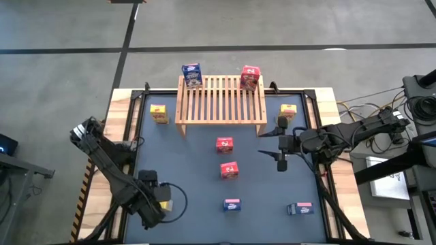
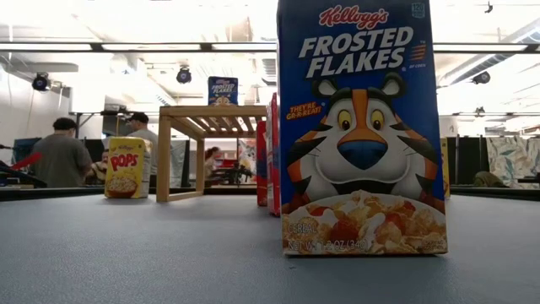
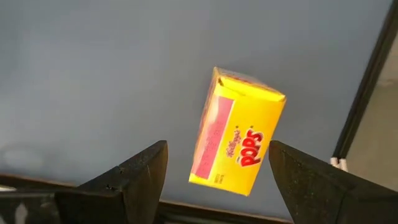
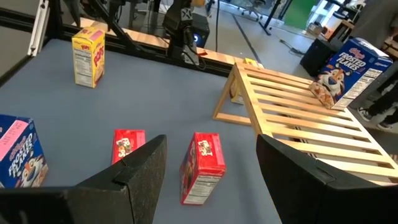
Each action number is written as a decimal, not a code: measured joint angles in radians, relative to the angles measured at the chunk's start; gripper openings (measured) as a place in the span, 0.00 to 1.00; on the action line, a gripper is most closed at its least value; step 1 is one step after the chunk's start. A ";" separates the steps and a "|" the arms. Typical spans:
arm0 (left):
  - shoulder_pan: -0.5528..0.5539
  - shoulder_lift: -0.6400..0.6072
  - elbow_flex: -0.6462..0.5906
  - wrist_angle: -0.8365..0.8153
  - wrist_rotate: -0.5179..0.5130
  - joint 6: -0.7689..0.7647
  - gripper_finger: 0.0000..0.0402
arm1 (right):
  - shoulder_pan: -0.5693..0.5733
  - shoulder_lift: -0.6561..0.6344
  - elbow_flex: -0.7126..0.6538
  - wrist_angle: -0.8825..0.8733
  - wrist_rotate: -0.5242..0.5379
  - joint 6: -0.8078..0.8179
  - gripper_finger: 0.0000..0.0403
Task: Stack cereal on shelf
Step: Put the bottom yellow cereal box on the shelf
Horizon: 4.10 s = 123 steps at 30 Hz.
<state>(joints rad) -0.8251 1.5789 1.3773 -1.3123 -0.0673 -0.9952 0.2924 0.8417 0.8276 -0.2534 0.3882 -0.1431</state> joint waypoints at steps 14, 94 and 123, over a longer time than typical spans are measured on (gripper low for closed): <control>-0.003 -0.082 -0.158 0.183 0.007 -0.002 0.66 | 0.000 0.000 0.000 0.018 0.000 -0.012 0.59; -0.014 -0.097 -0.165 0.213 -0.099 -0.085 0.80 | 0.000 0.000 -0.004 0.088 0.002 -0.041 0.59; -0.009 -0.173 -0.179 0.187 -0.111 -0.117 0.80 | -0.001 0.000 -0.021 0.131 0.002 -0.064 0.59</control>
<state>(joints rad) -0.8345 1.4056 1.1984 -1.1254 -0.1787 -1.1119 0.2917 0.8417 0.8066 -0.1219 0.3897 -0.2070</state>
